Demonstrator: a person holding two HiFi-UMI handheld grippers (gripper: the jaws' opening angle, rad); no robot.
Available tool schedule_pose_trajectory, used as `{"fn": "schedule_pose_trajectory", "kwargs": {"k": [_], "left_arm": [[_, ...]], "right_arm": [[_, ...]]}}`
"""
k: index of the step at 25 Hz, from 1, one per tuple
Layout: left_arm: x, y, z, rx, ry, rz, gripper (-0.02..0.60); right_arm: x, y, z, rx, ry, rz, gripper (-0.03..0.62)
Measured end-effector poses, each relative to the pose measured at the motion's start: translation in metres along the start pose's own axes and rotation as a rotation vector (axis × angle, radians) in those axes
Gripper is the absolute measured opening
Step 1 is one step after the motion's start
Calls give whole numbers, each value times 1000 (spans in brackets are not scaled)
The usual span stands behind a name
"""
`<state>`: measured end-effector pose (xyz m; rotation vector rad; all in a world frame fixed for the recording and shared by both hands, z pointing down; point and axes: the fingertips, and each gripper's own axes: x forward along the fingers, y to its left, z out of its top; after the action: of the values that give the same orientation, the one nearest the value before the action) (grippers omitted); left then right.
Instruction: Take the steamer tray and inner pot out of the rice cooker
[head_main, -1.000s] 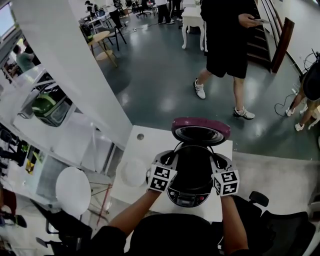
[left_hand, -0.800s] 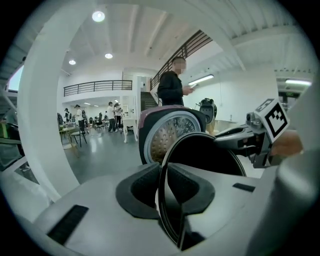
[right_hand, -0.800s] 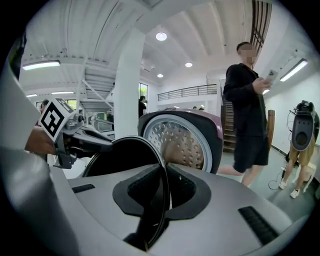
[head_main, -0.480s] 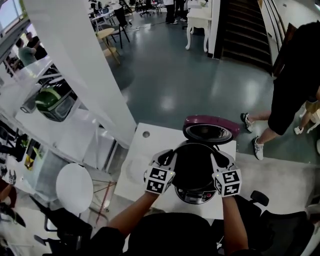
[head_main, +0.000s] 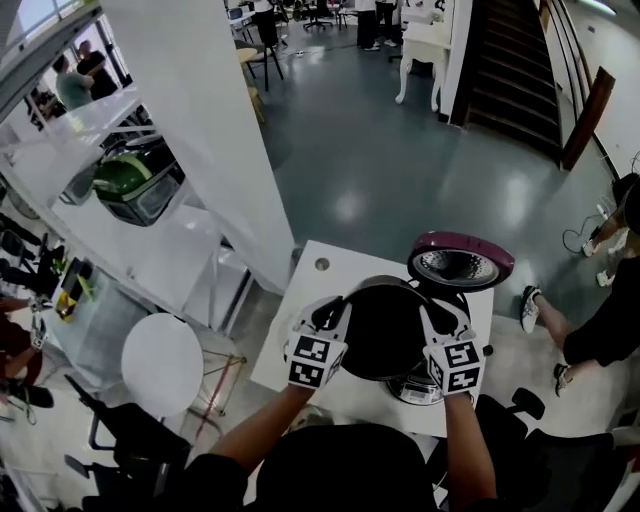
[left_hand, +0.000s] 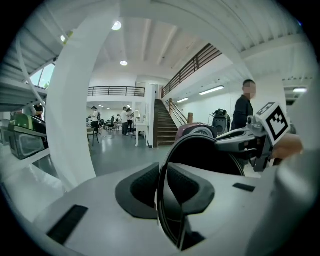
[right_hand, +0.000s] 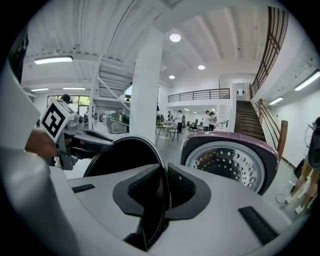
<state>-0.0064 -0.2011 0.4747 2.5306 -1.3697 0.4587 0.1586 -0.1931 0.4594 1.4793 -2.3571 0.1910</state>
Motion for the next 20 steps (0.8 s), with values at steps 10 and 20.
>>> {"fn": "schedule_pose_trajectory", "kwargs": {"k": [10,20], "left_arm": [[-64,105,-33,-51,14,100,54],[-93,170,-90,-108,68,119,55]], "right_arm": [[64,110,16,-43,25,108,35],[112,184,-10,-50,99,145,34]]}}
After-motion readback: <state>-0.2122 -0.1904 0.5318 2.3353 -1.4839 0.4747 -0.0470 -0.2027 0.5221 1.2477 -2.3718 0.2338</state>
